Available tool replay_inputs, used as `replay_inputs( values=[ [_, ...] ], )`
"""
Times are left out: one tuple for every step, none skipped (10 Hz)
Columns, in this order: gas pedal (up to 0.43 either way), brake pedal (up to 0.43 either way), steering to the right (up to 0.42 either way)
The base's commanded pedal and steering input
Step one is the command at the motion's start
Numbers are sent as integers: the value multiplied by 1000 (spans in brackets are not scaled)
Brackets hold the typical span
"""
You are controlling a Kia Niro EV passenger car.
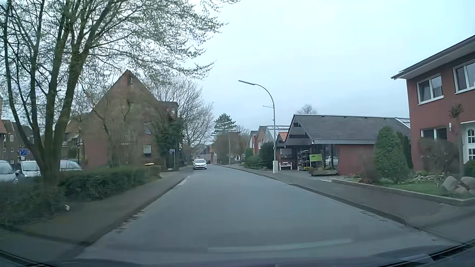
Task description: Follow the waypoints while adhering to traffic rules and regulations
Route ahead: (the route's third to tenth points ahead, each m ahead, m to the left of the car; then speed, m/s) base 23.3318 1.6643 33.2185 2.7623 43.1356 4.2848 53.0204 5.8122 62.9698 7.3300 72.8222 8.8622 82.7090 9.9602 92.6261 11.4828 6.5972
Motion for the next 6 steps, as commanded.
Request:
replay_inputs(
  values=[
    [248, 0, 6],
    [248, 0, 5],
    [248, 0, 5],
    [248, 0, 4],
    [248, 0, 2],
    [248, 0, -2]
  ],
)
